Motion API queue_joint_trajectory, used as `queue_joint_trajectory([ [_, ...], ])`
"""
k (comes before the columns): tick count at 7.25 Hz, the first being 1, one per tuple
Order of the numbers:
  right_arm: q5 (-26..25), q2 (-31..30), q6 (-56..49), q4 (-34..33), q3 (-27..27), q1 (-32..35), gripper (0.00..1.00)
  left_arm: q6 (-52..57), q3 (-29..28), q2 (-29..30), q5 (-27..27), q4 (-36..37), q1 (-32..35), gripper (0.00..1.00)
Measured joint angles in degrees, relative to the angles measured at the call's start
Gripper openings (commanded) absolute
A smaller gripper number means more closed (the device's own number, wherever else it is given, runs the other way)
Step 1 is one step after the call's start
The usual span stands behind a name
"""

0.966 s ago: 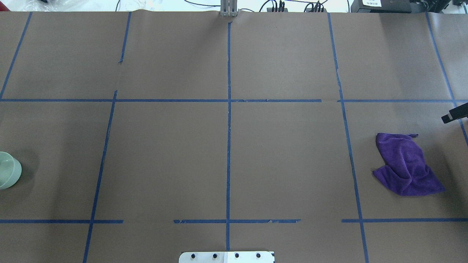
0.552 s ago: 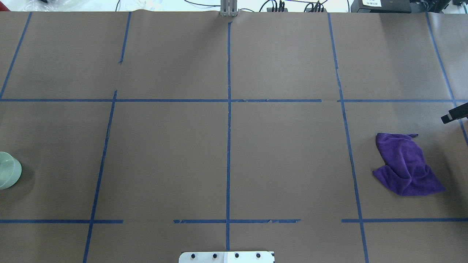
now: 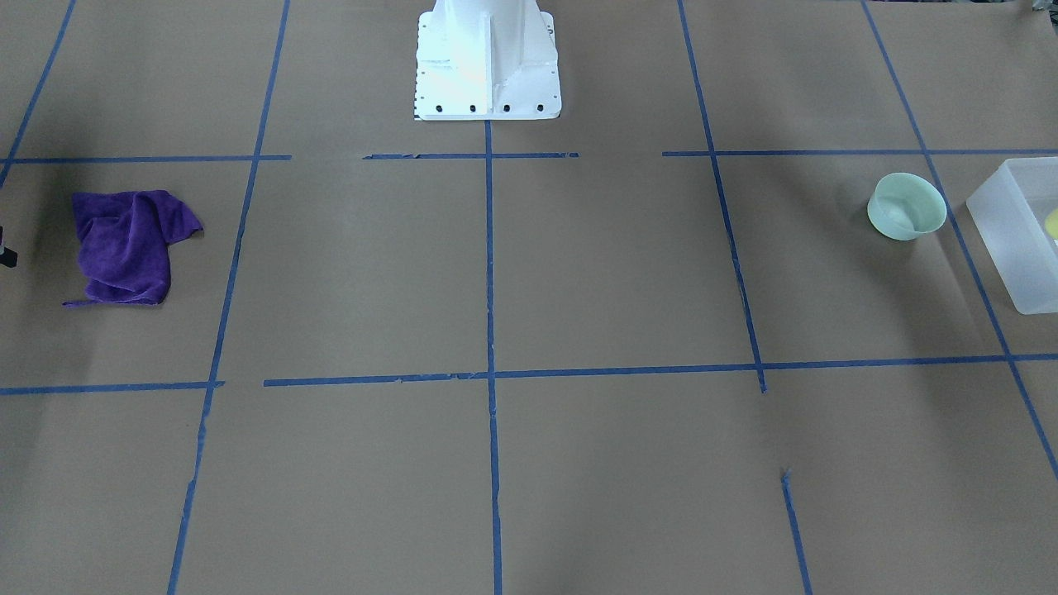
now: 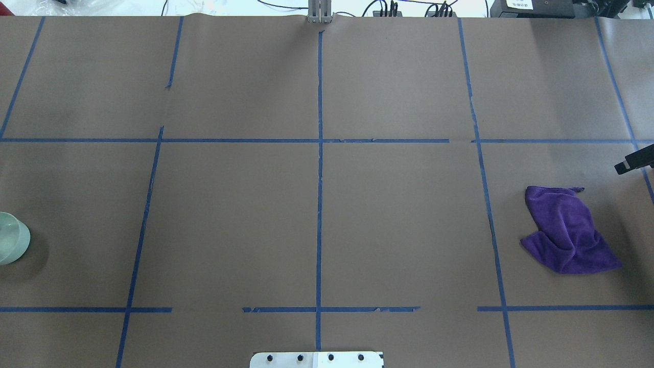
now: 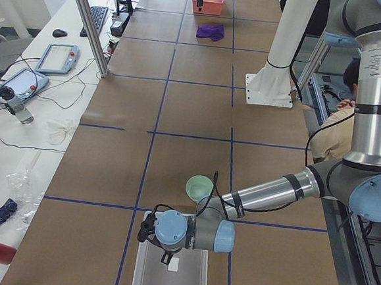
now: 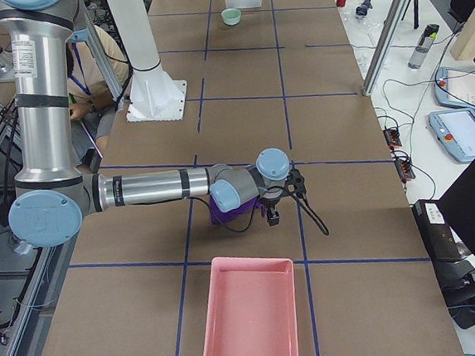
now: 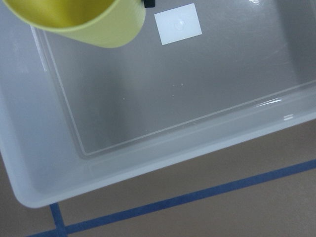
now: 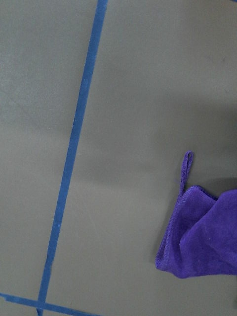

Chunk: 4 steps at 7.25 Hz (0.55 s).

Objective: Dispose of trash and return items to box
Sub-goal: 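Lift the yellow cup with the left gripper and drop it into the clear bin, then lower the right gripper onto the purple cloth and pinch it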

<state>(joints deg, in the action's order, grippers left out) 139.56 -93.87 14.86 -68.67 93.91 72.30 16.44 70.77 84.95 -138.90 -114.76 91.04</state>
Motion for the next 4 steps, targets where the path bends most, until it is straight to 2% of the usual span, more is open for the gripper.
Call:
queue_joint_trajectory([
  [4, -0.1, 0.2, 0.0, 0.0, -0.3, -0.4, 1.0, -0.4, -2.3, 0.4, -0.7, -2.2, -1.7, 0.0],
])
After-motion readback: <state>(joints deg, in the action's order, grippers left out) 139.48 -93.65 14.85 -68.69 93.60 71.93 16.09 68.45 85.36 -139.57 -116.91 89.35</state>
